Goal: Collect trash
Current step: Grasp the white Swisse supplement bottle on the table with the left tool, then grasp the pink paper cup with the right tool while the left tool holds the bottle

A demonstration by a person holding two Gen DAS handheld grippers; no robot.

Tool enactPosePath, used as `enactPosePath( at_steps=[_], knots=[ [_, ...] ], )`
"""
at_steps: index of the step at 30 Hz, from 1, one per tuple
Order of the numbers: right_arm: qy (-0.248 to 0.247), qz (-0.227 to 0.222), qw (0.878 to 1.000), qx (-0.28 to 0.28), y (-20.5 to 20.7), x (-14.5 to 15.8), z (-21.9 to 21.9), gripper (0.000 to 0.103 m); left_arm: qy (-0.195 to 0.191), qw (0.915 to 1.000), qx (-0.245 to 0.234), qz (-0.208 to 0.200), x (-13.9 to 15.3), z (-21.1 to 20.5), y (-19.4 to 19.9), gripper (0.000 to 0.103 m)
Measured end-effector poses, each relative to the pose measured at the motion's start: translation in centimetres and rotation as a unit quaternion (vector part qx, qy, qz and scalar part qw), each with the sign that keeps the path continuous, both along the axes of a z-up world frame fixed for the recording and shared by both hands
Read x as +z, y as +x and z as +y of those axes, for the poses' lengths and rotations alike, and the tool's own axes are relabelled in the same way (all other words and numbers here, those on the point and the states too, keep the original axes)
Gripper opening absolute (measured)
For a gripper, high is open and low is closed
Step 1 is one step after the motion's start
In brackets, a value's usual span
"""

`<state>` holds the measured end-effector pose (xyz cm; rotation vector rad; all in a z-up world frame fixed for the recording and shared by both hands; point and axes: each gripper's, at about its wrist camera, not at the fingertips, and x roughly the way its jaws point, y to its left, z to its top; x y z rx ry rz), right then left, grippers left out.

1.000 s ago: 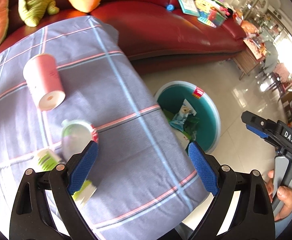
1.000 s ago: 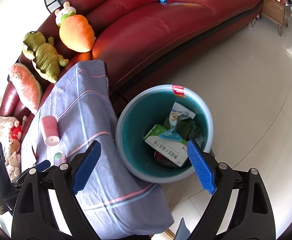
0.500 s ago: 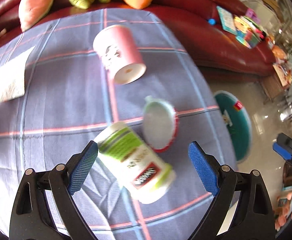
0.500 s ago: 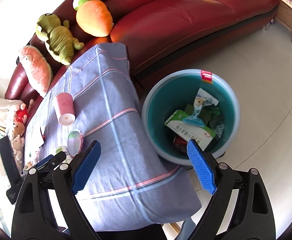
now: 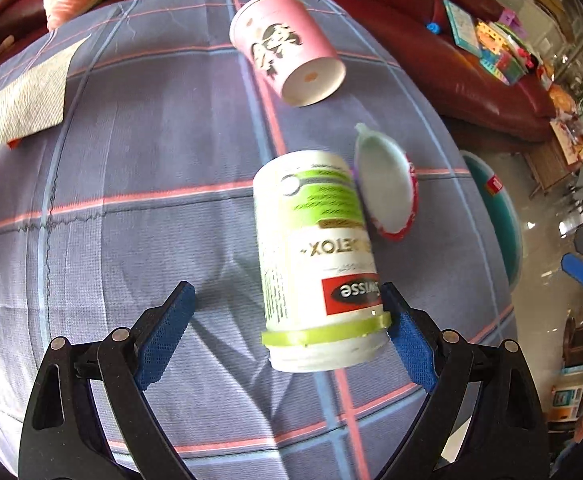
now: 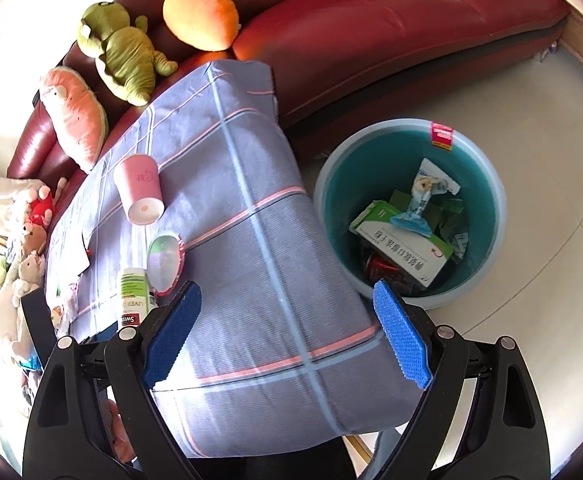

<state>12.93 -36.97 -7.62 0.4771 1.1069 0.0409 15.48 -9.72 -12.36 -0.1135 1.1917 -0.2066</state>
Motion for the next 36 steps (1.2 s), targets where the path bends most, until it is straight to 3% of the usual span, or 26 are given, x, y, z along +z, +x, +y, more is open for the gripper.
enactPosePath(
  at_steps=[5, 6, 7, 8, 12, 22, 27, 31, 33, 35, 36],
  knots=[
    [-0.005, 0.005, 1.000, 0.016, 0.9, 0.3, 2.5, 0.084, -0.022, 0.9994, -0.014, -0.021, 0.5, 1.1, 0.5, 0.091],
    [-0.006, 0.005, 1.000, 0.017, 1.0, 0.4, 2.7, 0.084, -0.022, 0.9993, -0.019, -0.024, 0.6, 1.1, 0.4, 0.087],
    [-0.008, 0.005, 1.000, 0.020, 1.2, 0.5, 3.2, 0.084, -0.027, 0.9988, -0.034, -0.025, 0.6, 1.1, 0.5, 0.061],
    [-0.009, 0.006, 1.000, 0.023, 1.4, 0.6, 3.6, 0.084, -0.027, 0.9983, -0.046, -0.022, 0.6, 1.1, 0.4, 0.054],
    [-0.013, 0.015, 0.999, 0.035, 2.6, 0.5, 5.3, 0.084, -0.035, 0.9973, -0.054, -0.036, 1.2, 2.7, 0.4, 0.053],
    [-0.030, 0.020, 0.993, 0.116, 10.5, 1.1, 12.2, 0.084, -0.079, 0.9933, 0.008, -0.084, 5.3, 9.8, 4.0, 0.051],
    [-0.016, 0.032, 0.985, 0.169, 15.6, 0.4, 16.2, 0.084, -0.079, 0.9936, 0.013, -0.080, 5.0, 10.5, 5.9, 0.051],
    [-0.014, 0.043, 0.981, 0.191, 18.1, -0.4, 18.8, 0.084, -0.089, 0.9929, -0.001, -0.078, 4.9, 11.2, 5.2, 0.052],
    [-0.008, 0.039, 0.980, 0.195, 18.1, -0.5, 19.4, 0.084, -0.076, 0.9939, -0.007, -0.080, 4.7, 11.1, 4.6, 0.063],
    [-0.006, 0.038, 0.980, 0.195, 17.8, -0.6, 19.7, 0.084, -0.069, 0.9944, -0.010, -0.079, 3.9, 10.9, 3.7, 0.081],
    [-0.005, 0.039, 0.980, 0.193, 17.5, -0.7, 19.6, 0.084, -0.075, 0.9940, -0.014, -0.078, 3.5, 10.9, 3.3, 0.083]
  ],
)
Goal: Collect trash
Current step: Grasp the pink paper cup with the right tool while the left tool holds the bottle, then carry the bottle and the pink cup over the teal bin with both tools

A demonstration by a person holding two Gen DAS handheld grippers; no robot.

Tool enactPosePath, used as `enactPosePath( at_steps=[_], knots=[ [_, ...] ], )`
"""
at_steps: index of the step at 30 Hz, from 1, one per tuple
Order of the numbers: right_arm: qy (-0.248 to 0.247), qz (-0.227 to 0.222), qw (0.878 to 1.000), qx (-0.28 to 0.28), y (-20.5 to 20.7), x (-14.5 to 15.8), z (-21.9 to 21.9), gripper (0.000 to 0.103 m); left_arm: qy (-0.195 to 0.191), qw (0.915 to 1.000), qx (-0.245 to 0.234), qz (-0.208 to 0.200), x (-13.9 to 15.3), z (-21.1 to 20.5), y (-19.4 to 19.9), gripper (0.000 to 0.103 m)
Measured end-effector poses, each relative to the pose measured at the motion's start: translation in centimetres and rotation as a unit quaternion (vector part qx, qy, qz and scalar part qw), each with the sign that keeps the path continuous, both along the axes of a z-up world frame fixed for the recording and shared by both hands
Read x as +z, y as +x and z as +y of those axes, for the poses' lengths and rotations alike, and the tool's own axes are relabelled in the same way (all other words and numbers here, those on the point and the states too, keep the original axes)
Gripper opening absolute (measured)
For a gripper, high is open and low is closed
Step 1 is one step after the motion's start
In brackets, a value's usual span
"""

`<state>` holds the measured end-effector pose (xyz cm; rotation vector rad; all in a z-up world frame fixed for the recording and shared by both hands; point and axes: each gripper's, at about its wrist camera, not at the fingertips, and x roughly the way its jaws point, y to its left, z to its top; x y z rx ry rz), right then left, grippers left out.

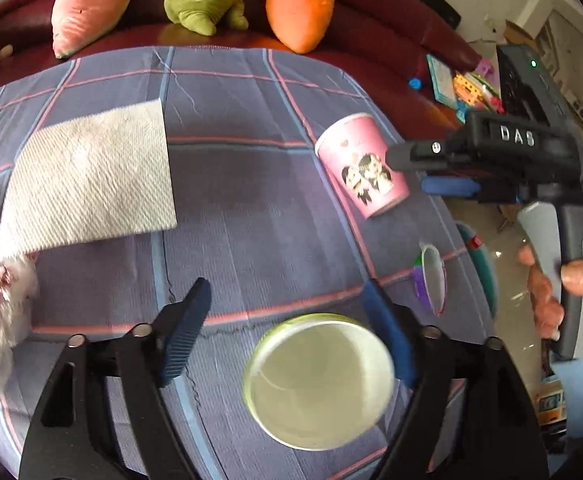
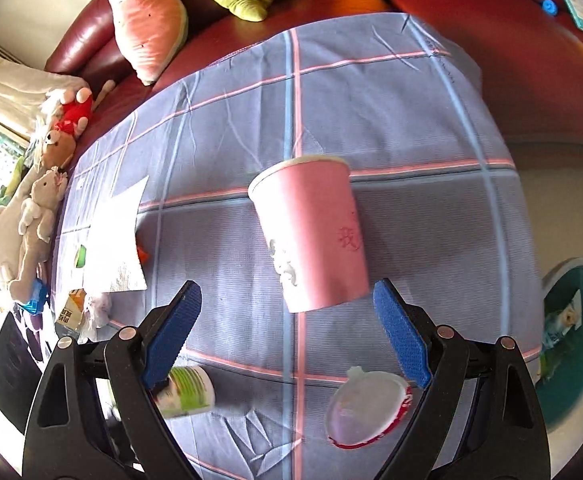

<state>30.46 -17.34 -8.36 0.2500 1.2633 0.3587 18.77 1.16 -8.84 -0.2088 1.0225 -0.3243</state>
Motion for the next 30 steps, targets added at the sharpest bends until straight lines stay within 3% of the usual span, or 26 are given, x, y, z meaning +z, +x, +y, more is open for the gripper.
enactPosePath(
  at_steps=[2, 5, 7, 8, 10, 12, 18, 28, 29, 30],
  knots=[
    [0.005, 0.003, 1.000, -0.004, -0.5, -0.2, -0.2, 0.084, -0.012, 0.9999, -0.010, 0.004, -0.5, -0.1, -0.8, 0.084],
    [-0.001, 0.004, 1.000, -0.008, -1.4, -0.1, -1.0, 0.084, 0.031, 0.9992, -0.016, 0.021, -1.7, -0.6, -2.0, 0.083],
    [-0.009, 0.002, 1.000, -0.007, -1.9, 0.1, -1.3, 0.084, 0.021, 0.9986, -0.020, 0.044, -2.8, -0.1, -2.5, 0.083],
    [-0.014, 0.001, 1.000, -0.007, -2.1, 0.1, -1.5, 0.084, 0.016, 0.9983, -0.021, 0.052, -3.1, 0.2, -2.6, 0.075],
    [-0.015, 0.001, 1.000, -0.008, -2.2, 0.0, -1.7, 0.084, 0.042, 0.9980, -0.006, 0.046, -3.0, 0.6, -2.8, 0.054],
    [-0.011, 0.001, 1.000, -0.011, -2.2, 0.0, -1.9, 0.084, 0.020, 0.9986, 0.001, 0.050, -2.7, 1.3, -2.3, 0.054],
    [-0.015, -0.004, 1.000, -0.011, -0.6, 0.0, -1.5, 0.084, 0.000, 0.9990, 0.009, 0.043, -2.2, 1.8, 0.1, 0.054],
    [-0.038, -0.024, 0.999, 0.021, 4.5, -2.2, 1.2, 0.084, 0.002, 0.9992, 0.026, 0.031, -0.5, 1.8, 2.4, 0.054],
    [-0.037, -0.022, 0.999, 0.020, 4.7, -2.6, 1.2, 0.075, 0.002, 0.9991, 0.027, 0.034, -0.5, 1.7, 2.5, 0.054],
    [-0.034, -0.018, 0.999, 0.023, 4.8, -3.1, 1.2, 0.059, 0.004, 0.9990, 0.027, 0.035, -0.6, 1.4, 2.6, 0.054]
  ],
)
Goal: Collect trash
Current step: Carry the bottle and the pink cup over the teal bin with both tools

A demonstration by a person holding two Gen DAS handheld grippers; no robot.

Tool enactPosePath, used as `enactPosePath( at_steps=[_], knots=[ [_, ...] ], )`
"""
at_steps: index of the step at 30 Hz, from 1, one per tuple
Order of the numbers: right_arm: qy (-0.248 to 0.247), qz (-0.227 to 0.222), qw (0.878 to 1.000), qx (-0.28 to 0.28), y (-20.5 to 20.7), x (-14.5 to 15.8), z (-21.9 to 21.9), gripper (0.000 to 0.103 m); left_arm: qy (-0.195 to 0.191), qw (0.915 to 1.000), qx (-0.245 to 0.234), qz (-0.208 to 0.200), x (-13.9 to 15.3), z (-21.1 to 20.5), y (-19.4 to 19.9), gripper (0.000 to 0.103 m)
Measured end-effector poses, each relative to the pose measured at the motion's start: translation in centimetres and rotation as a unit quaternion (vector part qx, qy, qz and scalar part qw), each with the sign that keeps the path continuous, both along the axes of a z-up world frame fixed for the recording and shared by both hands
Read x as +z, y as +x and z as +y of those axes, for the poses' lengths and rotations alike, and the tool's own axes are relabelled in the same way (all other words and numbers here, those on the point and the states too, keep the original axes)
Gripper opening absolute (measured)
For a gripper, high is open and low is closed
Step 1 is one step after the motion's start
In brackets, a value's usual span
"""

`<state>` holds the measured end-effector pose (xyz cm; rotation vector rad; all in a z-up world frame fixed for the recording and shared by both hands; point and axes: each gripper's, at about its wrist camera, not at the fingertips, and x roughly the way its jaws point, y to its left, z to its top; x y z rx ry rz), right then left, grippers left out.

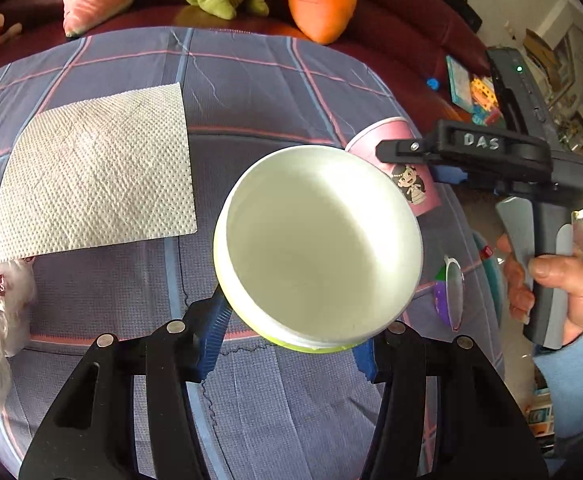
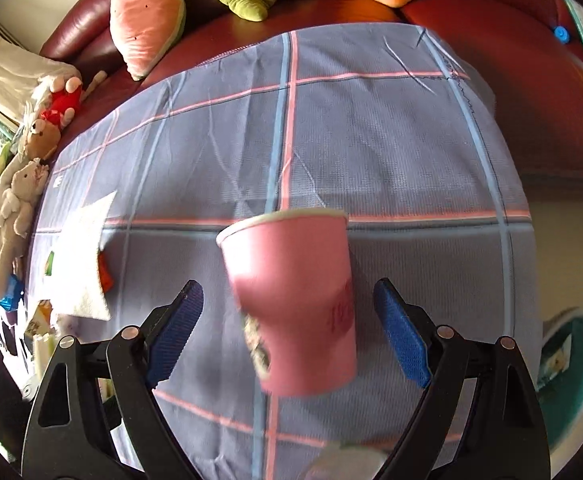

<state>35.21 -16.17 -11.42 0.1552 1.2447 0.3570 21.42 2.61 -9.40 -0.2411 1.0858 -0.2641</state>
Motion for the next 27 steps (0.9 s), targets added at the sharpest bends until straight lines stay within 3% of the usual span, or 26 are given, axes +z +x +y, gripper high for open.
enactPosePath(
  at_steps=[3, 7, 14, 22, 27],
  knots=[
    [0.029, -0.004, 1.000, -0.005, -1.0, 0.5, -0.9, 0.057, 0.004, 1.0000, -0.002, 0.000, 0.2, -0.9, 0.1, 0.054],
    [0.046, -0.038, 0.998, -0.020, -2.9, 3.5, -3.0, 0.057, 0.013, 0.9998, -0.010, -0.008, 1.3, -2.1, -0.4, 0.054],
    [0.086, -0.090, 0.989, -0.078, -7.5, 8.3, -10.3, 0.058, 0.024, 0.9981, -0.046, -0.035, 4.4, -6.2, -1.5, 0.054],
    [0.096, -0.138, 0.967, -0.192, -15.5, 10.6, -23.3, 0.058, 0.029, 0.9890, -0.135, -0.054, 7.0, -16.3, -2.4, 0.054],
    [0.098, -0.141, 0.951, -0.257, -20.5, 9.5, -30.6, 0.059, 0.034, 0.9796, -0.192, -0.050, 7.0, -24.0, -2.8, 0.054]
  ],
)
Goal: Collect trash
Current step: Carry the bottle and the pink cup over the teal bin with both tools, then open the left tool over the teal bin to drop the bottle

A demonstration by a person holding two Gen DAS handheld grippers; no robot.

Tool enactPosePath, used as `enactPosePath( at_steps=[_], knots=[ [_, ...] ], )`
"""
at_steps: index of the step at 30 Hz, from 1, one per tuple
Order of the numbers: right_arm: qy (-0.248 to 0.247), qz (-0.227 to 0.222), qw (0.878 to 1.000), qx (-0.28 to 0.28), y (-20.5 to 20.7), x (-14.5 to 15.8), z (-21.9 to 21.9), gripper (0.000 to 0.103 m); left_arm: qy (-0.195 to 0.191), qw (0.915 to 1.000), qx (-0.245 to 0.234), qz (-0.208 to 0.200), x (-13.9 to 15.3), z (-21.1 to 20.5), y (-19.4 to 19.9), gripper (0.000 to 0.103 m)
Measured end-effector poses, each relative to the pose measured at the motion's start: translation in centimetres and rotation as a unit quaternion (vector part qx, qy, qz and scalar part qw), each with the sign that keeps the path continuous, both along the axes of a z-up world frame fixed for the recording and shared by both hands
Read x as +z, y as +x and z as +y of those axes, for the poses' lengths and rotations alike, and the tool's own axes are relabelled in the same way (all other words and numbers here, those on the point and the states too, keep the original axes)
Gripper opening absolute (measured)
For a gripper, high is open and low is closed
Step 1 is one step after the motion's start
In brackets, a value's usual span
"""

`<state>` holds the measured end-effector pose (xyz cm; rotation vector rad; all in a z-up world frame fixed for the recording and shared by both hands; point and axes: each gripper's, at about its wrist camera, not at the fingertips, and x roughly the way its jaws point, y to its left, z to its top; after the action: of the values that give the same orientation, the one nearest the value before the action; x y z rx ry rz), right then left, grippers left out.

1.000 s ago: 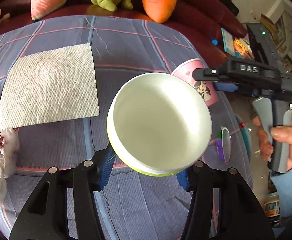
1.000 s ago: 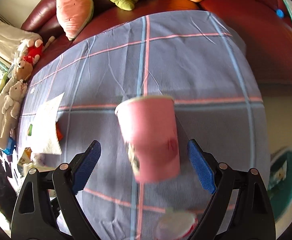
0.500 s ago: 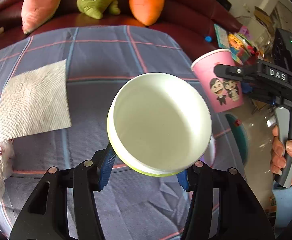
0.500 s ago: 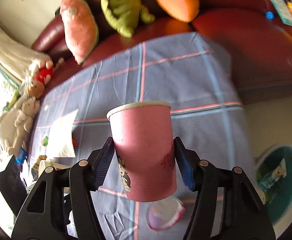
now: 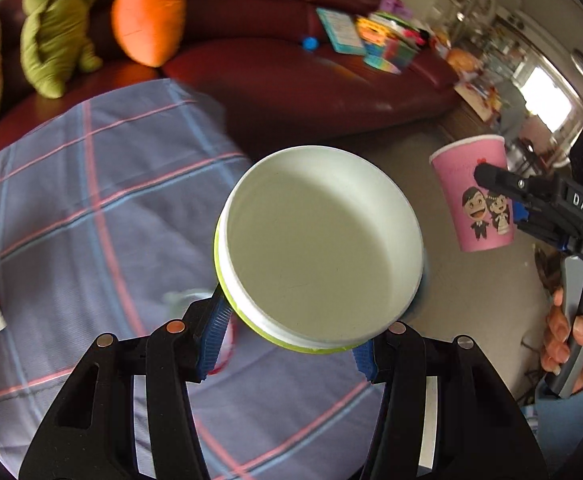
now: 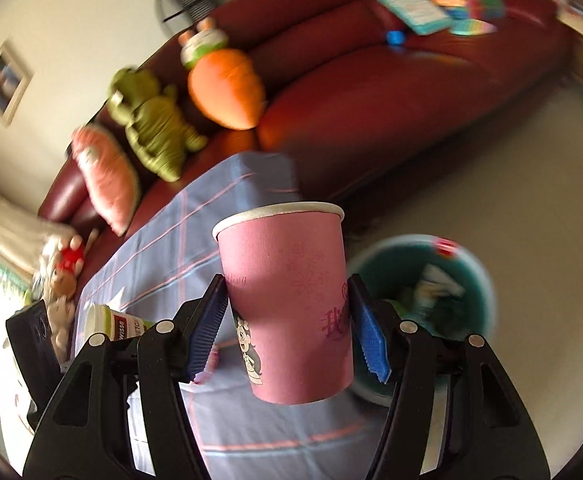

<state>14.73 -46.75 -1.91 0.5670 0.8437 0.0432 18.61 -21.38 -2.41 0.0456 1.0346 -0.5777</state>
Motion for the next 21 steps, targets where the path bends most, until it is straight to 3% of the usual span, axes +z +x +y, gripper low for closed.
enactPosePath(
  at_steps=[8, 17, 21],
  knots=[
    [0.046, 0.019, 0.998, -0.048, -3.8, -3.8, -6.3, 0.059, 0.035, 0.9983, -0.044, 0.015, -2.4, -9.4, 0.2, 0.054],
    [0.065, 0.029, 0.995, -0.066, -3.9, -6.1, -8.3, 0.059, 0.072, 0.9947, -0.063, 0.036, -5.9, -14.7, 1.1, 0.055],
    [0.070, 0.036, 0.995, -0.069, -3.8, -7.1, -8.8, 0.059, 0.094, 0.9928, -0.061, 0.043, -7.4, -15.6, 1.0, 0.066]
  ],
)
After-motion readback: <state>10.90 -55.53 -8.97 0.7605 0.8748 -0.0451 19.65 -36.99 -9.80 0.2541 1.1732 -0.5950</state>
